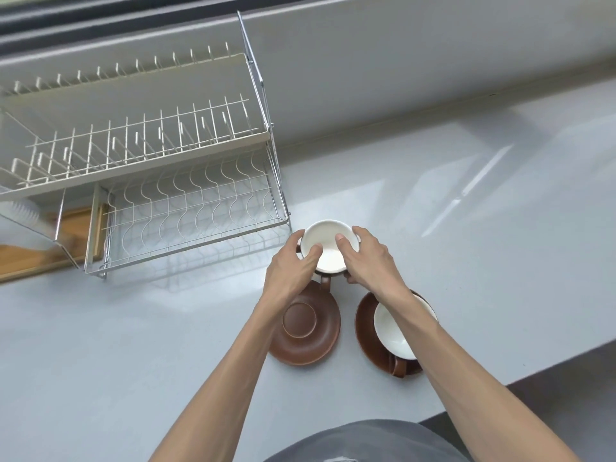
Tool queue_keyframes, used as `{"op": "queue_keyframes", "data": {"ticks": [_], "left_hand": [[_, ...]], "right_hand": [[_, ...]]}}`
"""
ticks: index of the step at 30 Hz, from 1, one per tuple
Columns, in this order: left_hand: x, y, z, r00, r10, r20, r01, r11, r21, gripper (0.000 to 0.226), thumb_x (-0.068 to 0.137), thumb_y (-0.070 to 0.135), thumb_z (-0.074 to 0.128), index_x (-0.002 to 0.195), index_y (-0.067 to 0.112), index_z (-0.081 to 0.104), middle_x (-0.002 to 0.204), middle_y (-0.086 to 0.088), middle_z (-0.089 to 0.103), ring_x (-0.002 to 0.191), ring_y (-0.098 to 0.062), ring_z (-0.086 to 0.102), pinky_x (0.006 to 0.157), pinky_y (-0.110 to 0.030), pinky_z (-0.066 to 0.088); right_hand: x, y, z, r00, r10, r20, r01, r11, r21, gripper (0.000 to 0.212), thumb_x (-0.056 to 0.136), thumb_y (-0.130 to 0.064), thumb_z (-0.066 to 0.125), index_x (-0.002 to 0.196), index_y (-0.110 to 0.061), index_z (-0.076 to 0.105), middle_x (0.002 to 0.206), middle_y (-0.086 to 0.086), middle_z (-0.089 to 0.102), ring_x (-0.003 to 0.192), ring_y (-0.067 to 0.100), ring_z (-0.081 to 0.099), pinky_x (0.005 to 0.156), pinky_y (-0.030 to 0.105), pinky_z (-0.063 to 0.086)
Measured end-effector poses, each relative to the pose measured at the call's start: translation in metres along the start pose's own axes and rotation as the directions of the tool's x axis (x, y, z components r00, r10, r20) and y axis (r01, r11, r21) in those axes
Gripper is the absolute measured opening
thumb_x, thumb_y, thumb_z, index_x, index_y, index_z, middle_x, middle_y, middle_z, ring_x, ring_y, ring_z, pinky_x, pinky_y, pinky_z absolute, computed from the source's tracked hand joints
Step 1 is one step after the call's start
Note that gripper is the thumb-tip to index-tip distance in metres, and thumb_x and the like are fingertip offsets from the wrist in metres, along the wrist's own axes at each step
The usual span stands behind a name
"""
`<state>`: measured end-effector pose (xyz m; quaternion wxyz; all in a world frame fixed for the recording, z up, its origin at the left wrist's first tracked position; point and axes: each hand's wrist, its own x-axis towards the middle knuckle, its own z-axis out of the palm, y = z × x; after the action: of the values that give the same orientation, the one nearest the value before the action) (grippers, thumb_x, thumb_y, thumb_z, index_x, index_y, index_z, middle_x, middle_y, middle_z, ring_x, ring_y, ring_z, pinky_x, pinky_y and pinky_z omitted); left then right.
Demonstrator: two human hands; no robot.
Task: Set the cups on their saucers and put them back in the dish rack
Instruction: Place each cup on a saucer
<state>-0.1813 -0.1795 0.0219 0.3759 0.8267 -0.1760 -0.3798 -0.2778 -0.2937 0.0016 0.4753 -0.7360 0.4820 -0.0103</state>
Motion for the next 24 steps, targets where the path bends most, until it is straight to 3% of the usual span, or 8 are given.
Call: {"op": "queue_keyframes", "data": {"ticks": [6,12,20,24], "left_hand": [[-0.037,-0.019,-0.017,0.999,-0.026,0.019,0.028,0.994,-0.102,0.060,0.079,0.054,0.056,0.136,0.035,0.052,0.125,0.001,0.063,0.096,-0.026,0.074,0.097,-0.048,0.054],[-0.065,-0.049,-0.022,0.997,-0.082,0.014,0.083,0.993,-0.085,0.056,0.076,0.049,0.052,0.132,0.042,0.052,0.114,0.009,0.067,0.105,-0.021,0.067,0.098,-0.046,0.052],[-0.085,-0.078,-0.022,0.996,-0.077,0.036,0.081,0.990,-0.116,0.072,0.076,0.042,0.049,0.147,0.034,0.042,0.137,-0.002,0.061,0.114,-0.031,0.066,0.103,-0.047,0.050],[-0.090,-0.085,-0.021,0.997,-0.061,0.045,0.066,0.992,-0.112,0.071,0.078,0.039,0.047,0.149,0.037,0.039,0.135,-0.007,0.062,0.120,-0.033,0.061,0.103,-0.048,0.049]], "right_hand": [[-0.038,0.004,0.017,1.000,-0.011,0.020,0.011,1.000,0.019,0.070,0.094,-0.055,0.047,0.151,-0.017,0.035,0.150,0.013,0.047,0.122,0.037,0.059,0.102,0.050,0.049],[-0.072,0.016,0.043,0.998,-0.005,0.062,0.004,1.000,0.013,0.069,0.094,-0.058,0.045,0.152,-0.023,0.034,0.149,0.011,0.049,0.113,0.039,0.065,0.107,0.046,0.044],[-0.100,0.027,0.067,0.999,0.004,0.050,-0.008,0.998,0.061,0.068,0.094,-0.056,0.046,0.153,-0.025,0.032,0.149,0.007,0.049,0.122,0.035,0.061,0.108,0.047,0.045],[-0.106,0.028,0.073,0.999,-0.007,0.038,0.005,0.998,0.062,0.065,0.095,-0.053,0.048,0.152,-0.026,0.034,0.150,0.003,0.049,0.122,0.032,0.061,0.106,0.047,0.046]]}}
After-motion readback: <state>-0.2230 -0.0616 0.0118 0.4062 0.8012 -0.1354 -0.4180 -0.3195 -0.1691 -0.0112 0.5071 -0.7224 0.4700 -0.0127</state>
